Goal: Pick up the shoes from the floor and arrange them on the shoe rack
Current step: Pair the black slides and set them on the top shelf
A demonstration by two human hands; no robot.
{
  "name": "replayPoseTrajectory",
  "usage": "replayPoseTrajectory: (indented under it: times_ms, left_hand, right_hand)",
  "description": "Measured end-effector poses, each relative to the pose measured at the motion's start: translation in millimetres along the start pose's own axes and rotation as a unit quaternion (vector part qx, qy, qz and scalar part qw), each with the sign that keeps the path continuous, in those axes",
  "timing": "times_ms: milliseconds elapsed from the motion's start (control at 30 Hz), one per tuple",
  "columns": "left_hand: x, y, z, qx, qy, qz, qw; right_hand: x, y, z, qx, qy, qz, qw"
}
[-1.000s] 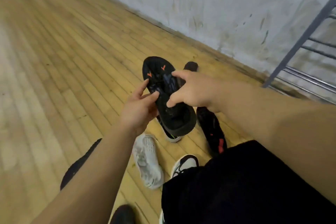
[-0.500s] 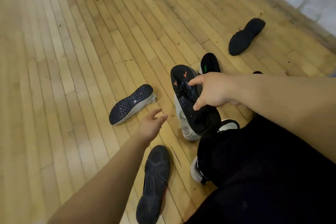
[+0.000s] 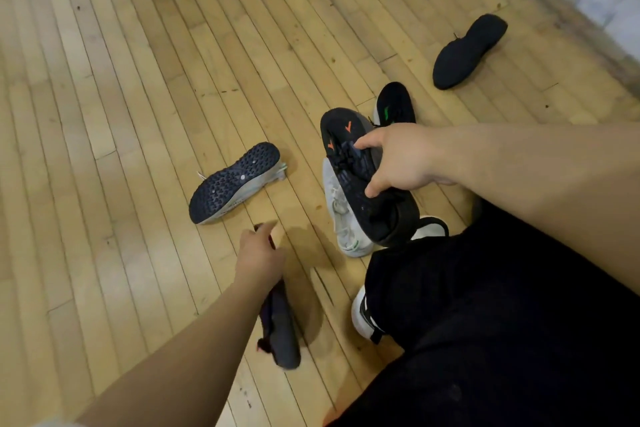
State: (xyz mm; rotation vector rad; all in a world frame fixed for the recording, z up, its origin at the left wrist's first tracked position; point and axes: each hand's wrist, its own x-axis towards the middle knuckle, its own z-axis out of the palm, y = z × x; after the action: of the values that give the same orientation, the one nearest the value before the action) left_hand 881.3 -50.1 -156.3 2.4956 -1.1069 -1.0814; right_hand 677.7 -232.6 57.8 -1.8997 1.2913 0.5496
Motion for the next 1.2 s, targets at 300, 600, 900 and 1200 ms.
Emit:
replayPoseTrajectory:
  times_ms: [300, 600, 900, 1200]
  left_hand:
    - [29.4, 15.3, -8.3, 0.027, -0.060, -0.059, 0.996]
    - [-20.7, -24.6, 54.4, -0.111, -0.145, -0.126, 0.975]
    - [-1.3, -7.8, 29.6, -0.054, -0.176, -0.131, 0.974]
    - [80.7, 155.8, -2.6, 0.231, -0.160, 0.026, 0.959]
  right_hand:
    - [-2.3, 5.1, -5.3, -0.050, -0.006, 0.012, 0.999]
    - [-4.7, 11.5, -3.8, -0.058, -0.023, 0.024, 0.998]
    - [-6.2, 14.4, -24.4, -0.119, -0.031, 0.020, 0.992]
    - [-15.2, 113.4, -113.9, -0.018, 0.052, 0.084, 0.995]
